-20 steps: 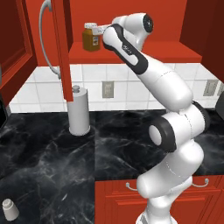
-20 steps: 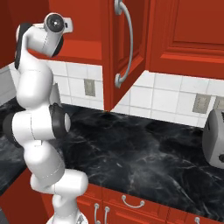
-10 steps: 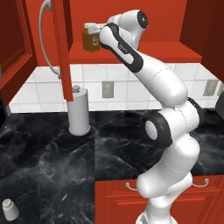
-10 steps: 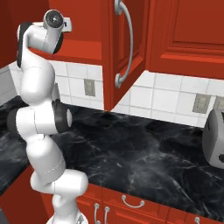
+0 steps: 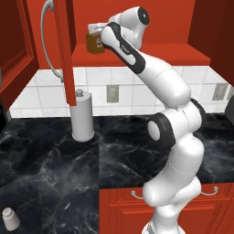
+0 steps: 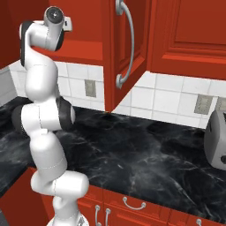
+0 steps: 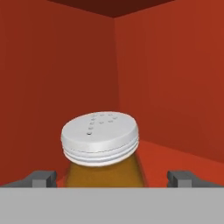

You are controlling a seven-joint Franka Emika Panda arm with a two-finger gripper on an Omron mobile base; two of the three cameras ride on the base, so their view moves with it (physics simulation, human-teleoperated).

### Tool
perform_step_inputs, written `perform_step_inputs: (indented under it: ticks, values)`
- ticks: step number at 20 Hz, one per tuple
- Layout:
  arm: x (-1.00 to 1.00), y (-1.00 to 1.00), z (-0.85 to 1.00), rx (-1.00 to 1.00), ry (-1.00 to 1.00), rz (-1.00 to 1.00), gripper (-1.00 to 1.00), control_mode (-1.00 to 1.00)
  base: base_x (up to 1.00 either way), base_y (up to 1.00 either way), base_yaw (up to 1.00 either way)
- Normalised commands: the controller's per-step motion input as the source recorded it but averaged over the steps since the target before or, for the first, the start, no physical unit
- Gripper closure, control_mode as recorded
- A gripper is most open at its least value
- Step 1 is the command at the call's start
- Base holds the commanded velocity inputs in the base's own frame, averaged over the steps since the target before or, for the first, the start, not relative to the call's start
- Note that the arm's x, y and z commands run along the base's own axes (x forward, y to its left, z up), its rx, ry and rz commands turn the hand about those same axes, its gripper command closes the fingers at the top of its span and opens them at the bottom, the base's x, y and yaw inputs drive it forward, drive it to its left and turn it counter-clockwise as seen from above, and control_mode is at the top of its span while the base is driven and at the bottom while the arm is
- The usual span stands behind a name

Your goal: Collect the turmeric, mayonnaise, and shaker from the cabinet and place them next to the stove.

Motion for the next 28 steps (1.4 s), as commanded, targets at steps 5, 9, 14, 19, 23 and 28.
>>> perform_step_inputs:
  ticks: [5,9,14,19,23,28]
  values:
    - [0.13,0.03,-0.03,-0.01,0.03,0.00,-1.00,-1.00,0.00,0.00,0.00]
    - [0.04,0.13,-0.03,-0.05,0.02,0.00,-1.00,-1.00,0.00,0.00,0.00]
    - [0.04,0.14,0.00,-0.06,0.00,0.00,-1.00,-1.00,0.00,0.00,0.00]
    - [0.02,0.08,0.00,-0.04,0.00,0.01,-1.00,-1.00,0.00,0.00,0.00]
    - [0.00,0.11,0.00,-0.05,-0.01,0.03,-1.00,-1.00,0.00,0.00,0.00]
    - [0.00,0.08,0.00,-0.03,0.00,0.01,-1.00,-1.00,0.00,0.00,0.00]
